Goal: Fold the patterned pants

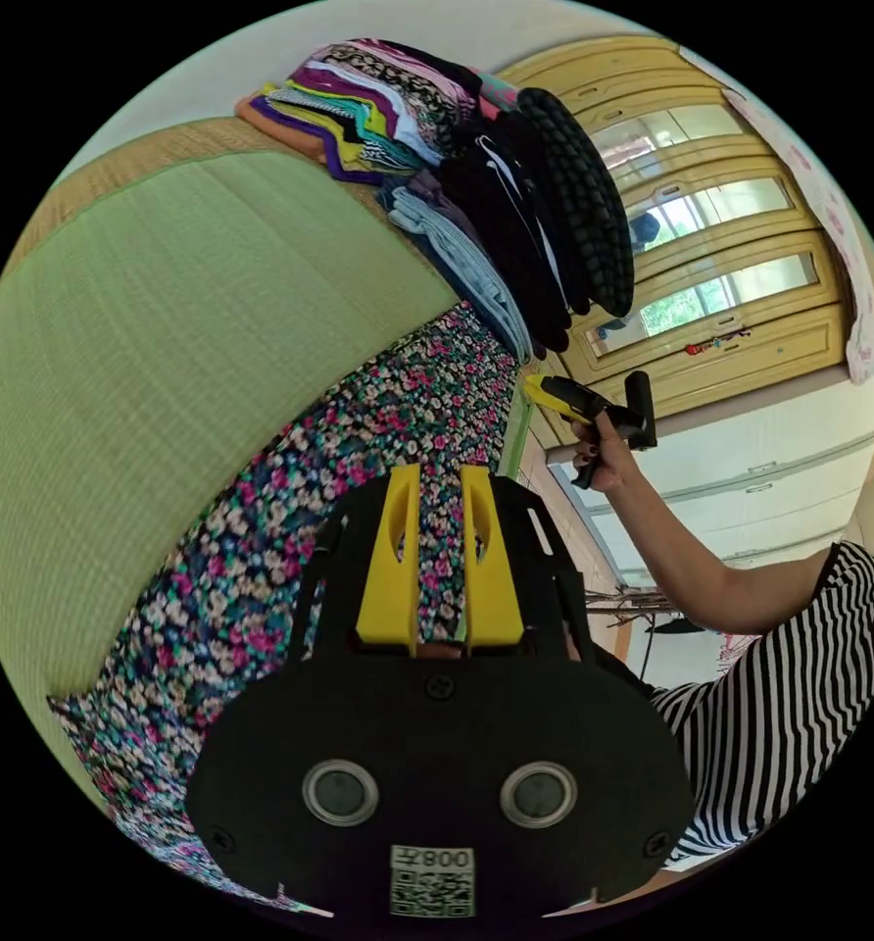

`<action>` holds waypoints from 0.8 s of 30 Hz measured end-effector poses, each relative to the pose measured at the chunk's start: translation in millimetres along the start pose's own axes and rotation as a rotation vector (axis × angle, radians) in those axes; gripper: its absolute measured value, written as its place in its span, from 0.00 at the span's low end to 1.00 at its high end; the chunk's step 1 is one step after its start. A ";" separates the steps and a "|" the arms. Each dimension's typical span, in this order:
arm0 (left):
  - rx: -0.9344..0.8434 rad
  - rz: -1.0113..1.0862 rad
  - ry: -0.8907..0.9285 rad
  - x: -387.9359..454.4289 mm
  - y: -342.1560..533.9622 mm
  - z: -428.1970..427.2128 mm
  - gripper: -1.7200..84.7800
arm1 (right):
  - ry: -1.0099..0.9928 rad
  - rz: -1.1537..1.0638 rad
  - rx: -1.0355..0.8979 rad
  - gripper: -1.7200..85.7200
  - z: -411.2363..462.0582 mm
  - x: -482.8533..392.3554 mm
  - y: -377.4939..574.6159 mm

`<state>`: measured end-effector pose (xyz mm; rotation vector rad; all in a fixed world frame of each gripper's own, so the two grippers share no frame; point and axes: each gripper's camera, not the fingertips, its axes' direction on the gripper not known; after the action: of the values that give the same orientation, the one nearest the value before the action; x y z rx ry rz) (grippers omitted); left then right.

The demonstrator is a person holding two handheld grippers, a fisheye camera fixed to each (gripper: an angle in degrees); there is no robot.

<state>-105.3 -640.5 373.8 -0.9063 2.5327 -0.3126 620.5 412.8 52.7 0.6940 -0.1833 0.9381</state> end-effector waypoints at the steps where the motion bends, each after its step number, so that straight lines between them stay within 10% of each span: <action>1: -0.015 0.014 0.009 1.3 -10.8 10.3 0.11 | 0.001 0.002 0.008 0.12 2.2 5.4 0.7; 24: -0.046 0.022 0.087 -11.0 -103.8 94.0 0.11 | 0.026 -0.168 0.091 0.05 12.2 23.1 32.7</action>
<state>3.2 -718.6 330.4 -0.9003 2.6374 -0.2937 610.2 433.7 87.4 0.7680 -0.0582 0.7982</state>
